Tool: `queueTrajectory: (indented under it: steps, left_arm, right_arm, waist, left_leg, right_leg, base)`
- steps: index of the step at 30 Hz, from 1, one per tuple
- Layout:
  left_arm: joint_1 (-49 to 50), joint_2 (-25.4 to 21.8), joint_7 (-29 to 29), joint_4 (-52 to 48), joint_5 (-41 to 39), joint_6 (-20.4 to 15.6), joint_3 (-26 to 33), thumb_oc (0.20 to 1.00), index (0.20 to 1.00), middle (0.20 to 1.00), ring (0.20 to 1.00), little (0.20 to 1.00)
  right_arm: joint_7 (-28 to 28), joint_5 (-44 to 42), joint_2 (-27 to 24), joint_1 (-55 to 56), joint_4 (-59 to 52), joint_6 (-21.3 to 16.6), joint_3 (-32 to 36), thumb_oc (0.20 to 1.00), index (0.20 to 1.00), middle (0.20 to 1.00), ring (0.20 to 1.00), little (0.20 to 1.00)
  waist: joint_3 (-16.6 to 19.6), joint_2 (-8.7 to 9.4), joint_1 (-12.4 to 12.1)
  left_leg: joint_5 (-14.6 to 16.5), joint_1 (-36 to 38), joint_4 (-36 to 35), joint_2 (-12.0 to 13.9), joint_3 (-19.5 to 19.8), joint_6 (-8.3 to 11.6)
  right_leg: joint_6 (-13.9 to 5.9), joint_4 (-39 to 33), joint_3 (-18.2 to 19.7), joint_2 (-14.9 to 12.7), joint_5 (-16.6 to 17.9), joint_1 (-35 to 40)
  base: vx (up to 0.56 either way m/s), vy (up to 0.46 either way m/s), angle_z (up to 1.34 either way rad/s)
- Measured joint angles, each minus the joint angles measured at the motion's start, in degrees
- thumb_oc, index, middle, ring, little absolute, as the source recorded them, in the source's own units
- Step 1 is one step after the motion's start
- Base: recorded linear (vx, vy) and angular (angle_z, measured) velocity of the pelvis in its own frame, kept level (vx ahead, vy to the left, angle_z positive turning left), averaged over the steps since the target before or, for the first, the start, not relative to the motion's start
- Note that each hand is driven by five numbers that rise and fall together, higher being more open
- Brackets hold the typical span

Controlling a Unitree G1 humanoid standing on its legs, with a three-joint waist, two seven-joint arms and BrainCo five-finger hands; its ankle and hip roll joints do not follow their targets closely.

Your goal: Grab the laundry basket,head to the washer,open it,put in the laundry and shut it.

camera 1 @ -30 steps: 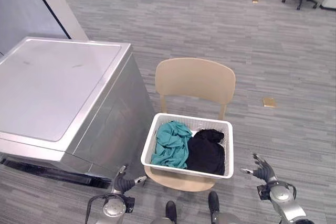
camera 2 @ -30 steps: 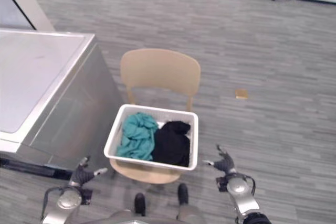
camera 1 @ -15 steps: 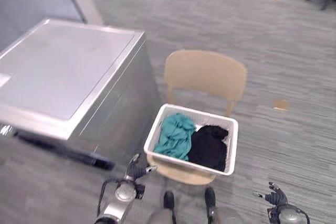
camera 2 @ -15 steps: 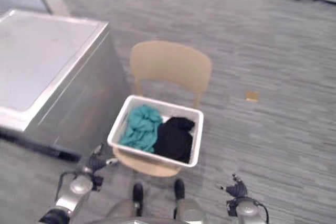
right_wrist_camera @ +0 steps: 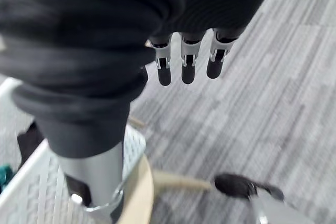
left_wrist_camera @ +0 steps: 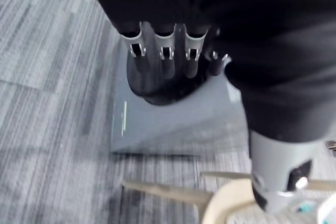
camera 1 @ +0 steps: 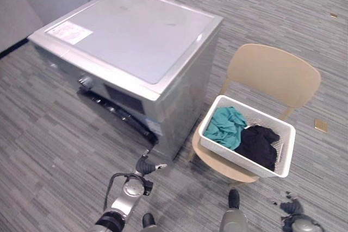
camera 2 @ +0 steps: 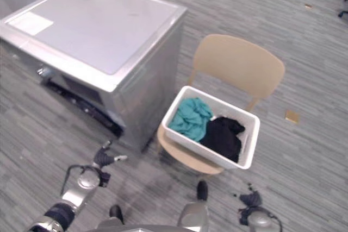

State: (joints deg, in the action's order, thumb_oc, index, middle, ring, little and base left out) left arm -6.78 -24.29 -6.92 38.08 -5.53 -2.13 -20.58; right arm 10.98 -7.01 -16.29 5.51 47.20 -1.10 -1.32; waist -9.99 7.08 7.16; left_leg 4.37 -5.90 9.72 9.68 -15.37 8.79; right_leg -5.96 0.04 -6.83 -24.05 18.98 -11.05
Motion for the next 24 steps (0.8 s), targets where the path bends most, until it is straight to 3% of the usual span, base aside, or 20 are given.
queueTrajectory:
  steps: [1, 2, 3, 4, 5, 6, 8, 9, 11, 12, 13, 14, 24]
  left_arm:
    - [0.64, -0.87, -0.01, 0.35, 0.21, 0.09, 0.73, 1.000, 1.000, 1.000, 1.000, 1.000]
    - [1.37, -1.61, -0.12, 0.87, 0.19, 0.20, 1.10, 1.000, 1.000, 1.000, 1.000, 1.000]
    - [1.57, -1.91, -0.13, 0.26, 0.24, -0.19, 2.41, 1.000, 1.000, 1.000, 1.000, 1.000]
    - [2.59, -1.08, -0.16, 0.04, 0.26, -0.26, 2.86, 1.000, 1.000, 1.000, 1.000, 1.000]
    - [2.79, -1.17, -0.16, 0.24, 0.29, -0.24, 3.35, 1.000, 1.000, 1.000, 1.000, 1.000]
    - [3.24, -1.88, -0.13, 0.26, 0.30, -0.26, 4.13, 1.000, 1.000, 1.000, 1.000, 1.000]
    - [3.79, -0.90, 0.08, 0.16, 0.32, 0.15, 3.95, 1.000, 1.000, 1.000, 1.000, 1.000]
    - [4.16, 1.47, 0.38, -0.17, 0.33, 0.22, 3.50, 1.000, 1.000, 1.000, 1.000, 1.000]
    - [4.01, 3.85, 0.99, -0.21, 0.46, 0.15, 2.63, 1.000, 1.000, 1.000, 1.000, 1.000]
    - [4.58, 5.14, 1.10, -2.61, 0.75, -0.08, 2.34, 1.000, 1.000, 1.000, 1.000, 1.000]
    - [5.48, 5.13, 1.19, -2.77, 0.71, -0.03, 2.41, 1.000, 1.000, 1.000, 1.000, 1.000]
    - [6.24, 5.40, 1.27, -3.40, 0.72, -0.01, 2.50, 1.000, 1.000, 1.000, 1.000, 1.000]
    - [7.52, 4.36, 1.05, 2.54, 0.74, 0.04, 4.30, 1.000, 1.000, 1.000, 1.000, 1.000]
  right_arm:
    - [-0.07, -0.14, 1.08, -1.00, 0.22, 0.16, -1.63, 1.000, 1.000, 1.000, 1.000, 1.000]
    - [-0.41, -0.32, 2.32, 0.00, -0.82, 0.25, -2.61, 1.000, 1.000, 1.000, 1.000, 1.000]
    - [-0.31, -0.40, 2.74, 0.68, -1.75, 0.02, -2.95, 1.000, 1.000, 1.000, 1.000, 1.000]
    - [-0.53, -0.69, 2.93, 0.43, -0.82, 0.00, -3.82, 1.000, 1.000, 1.000, 1.000, 1.000]
    - [-1.11, -0.80, 3.03, -0.05, 0.24, 0.08, -5.42, 1.000, 1.000, 1.000, 1.000, 1.000]
    - [-1.66, -0.80, 2.48, -0.03, 0.35, 0.06, -8.23, 1.000, 1.000, 1.000, 1.000, 1.000]
    - [-2.23, -0.75, 1.14, -0.95, 1.29, 0.18, -9.18, 1.000, 1.000, 1.000, 1.000, 1.000]
    - [-2.62, -0.76, -0.32, -2.35, 1.33, 0.33, -9.98, 1.000, 1.000, 1.000, 1.000, 1.000]
    - [-3.90, -0.76, -1.80, -2.62, 0.86, 1.03, -12.36, 1.000, 1.000, 1.000, 1.000, 1.000]
    - [-5.92, -0.38, -2.72, -4.99, -0.18, 1.54, -17.39, 1.000, 1.000, 1.000, 1.000, 1.000]
    - [-6.70, -0.07, -2.54, -6.82, -2.09, 1.71, -19.01, 1.000, 1.000, 1.000, 1.000, 1.000]
    - [-7.21, 0.32, -2.89, -8.24, -5.82, 1.90, -20.66, 1.000, 1.000, 1.000, 1.000, 1.000]
    - [-8.74, 2.64, 0.25, -22.45, -14.62, 1.24, -31.87, 1.000, 1.000, 1.000, 1.000, 1.000]
  waist:
    - [-0.20, -0.10, -0.09]
    - [-0.59, -0.56, -0.24]
    - [-0.91, -0.69, -1.21]
    - [-1.49, -2.08, -1.18]
    - [-1.53, -2.95, -1.33]
    - [-1.20, -2.86, -1.81]
    - [-1.27, -2.54, -2.85]
    - [-2.63, -4.76, -2.46]
    - [-2.95, -6.82, -2.72]
    - [-2.49, -7.69, -3.27]
    - [-2.56, -8.40, -4.80]
    - [-2.38, -8.95, -4.74]
    - [-1.48, -9.35, -9.73]
  left_leg:
    - [0.32, 0.03, 0.14, 0.02, -1.19, -0.51]
    - [0.71, -0.10, 0.78, -0.99, -1.19, -1.85]
    - [1.11, -0.01, 1.08, -0.95, -1.52, -2.56]
    - [2.43, 0.28, 0.00, -0.42, -1.04, -4.62]
    - [2.05, 0.58, -1.98, 1.32, -0.38, -5.16]
    - [-1.54, 1.88, -6.93, 1.45, 0.13, -5.31]
    - [-3.40, 1.96, -9.69, -0.52, 0.15, -3.82]
    - [-4.82, 2.07, -10.72, -0.76, 1.63, -4.34]
    - [-6.66, 2.52, -11.83, -1.57, 4.87, -4.05]
    - [-7.58, 3.03, -11.75, -2.39, 5.17, -4.73]
    - [-7.58, 2.57, -11.73, -2.48, 5.16, -4.74]
    - [-7.56, 2.40, -11.73, -2.71, 5.25, -4.71]
    - [-7.61, 1.70, -12.41, -3.70, 9.89, -4.76]
  right_leg:
    - [-1.05, 0.43, 0.92, 0.57, 0.46, -0.94]
    - [-0.03, 1.29, -0.28, 2.74, 1.11, 0.77]
    - [0.22, 2.52, -1.21, 2.79, 1.12, 0.19]
    - [-3.05, 7.97, 1.68, 5.40, -6.78, -1.15]
    - [-3.66, 16.85, 4.00, 10.67, -17.87, -4.04]
    - [0.25, 24.77, 4.91, 18.66, -22.85, -6.48]
    - [4.43, 19.40, 3.32, 21.93, -26.38, -4.61]
    - [3.50, 12.41, 3.71, 23.28, -25.00, 0.05]
    - [4.50, 10.61, 2.37, 23.04, -24.16, 2.71]
    - [4.26, 9.83, 2.52, 22.33, -24.50, 3.98]
    - [4.20, 9.44, 2.13, 22.29, -24.40, 4.56]
    - [4.09, 8.95, 1.39, 22.06, -24.48, 5.09]
    - [3.61, 4.64, -2.51, 21.33, -23.98, 8.30]
  base:
    - [-0.06, 0.408, -0.45]
    - [-0.06, 0.560, -0.34]
    - [-0.02, 0.500, -0.12]
    - [-0.01, 0.382, -0.09]
    - [0.00, 0.311, 0.11]
    - [0.04, 0.146, 0.20]
    - [0.07, 0.173, 0.21]
    - [0.06, 0.089, 0.52]
    - [0.12, 0.078, 0.92]
    - [0.13, 0.064, 0.73]
    - [0.09, 0.035, 0.65]
    - [0.06, 0.023, 0.31]
    - [0.03, 0.049, 0.26]
